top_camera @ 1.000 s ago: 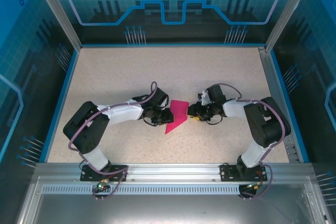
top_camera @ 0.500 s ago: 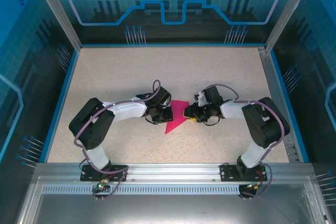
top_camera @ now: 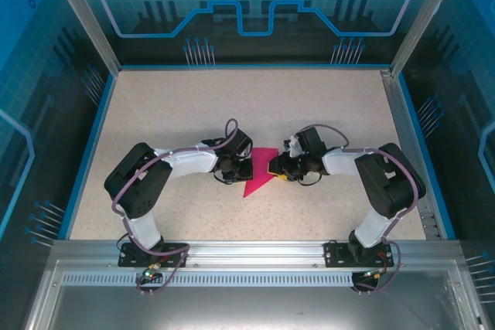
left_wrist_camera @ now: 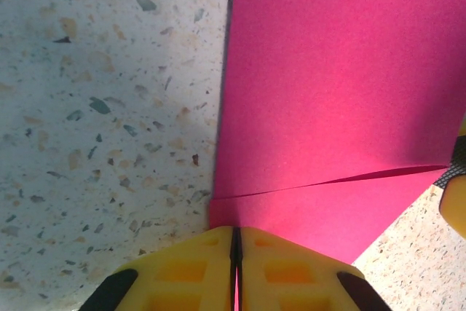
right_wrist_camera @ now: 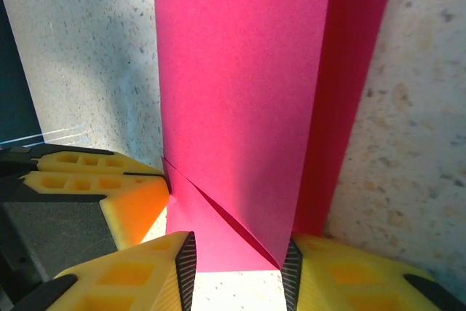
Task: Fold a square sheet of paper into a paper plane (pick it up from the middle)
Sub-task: Fourth fold the wing at the center of the table.
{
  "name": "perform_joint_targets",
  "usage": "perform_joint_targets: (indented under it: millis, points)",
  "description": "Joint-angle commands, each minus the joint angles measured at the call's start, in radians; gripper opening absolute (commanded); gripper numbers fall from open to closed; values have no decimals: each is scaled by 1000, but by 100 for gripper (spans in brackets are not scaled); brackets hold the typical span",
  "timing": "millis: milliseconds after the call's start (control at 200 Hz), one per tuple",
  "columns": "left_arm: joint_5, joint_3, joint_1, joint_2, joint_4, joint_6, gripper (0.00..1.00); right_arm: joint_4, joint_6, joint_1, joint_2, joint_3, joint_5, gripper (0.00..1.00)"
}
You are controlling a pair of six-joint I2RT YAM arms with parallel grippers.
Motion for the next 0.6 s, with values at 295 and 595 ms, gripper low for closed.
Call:
perform_joint_targets:
  millis: [295, 595]
  points:
    - [-7, -21, 1, -90, 5, 46, 29, 11, 3, 23, 46, 65, -27, 31]
    - [-172, -15, -147, -190, -120, 126, 50, -30, -13, 28, 32, 93, -35, 28]
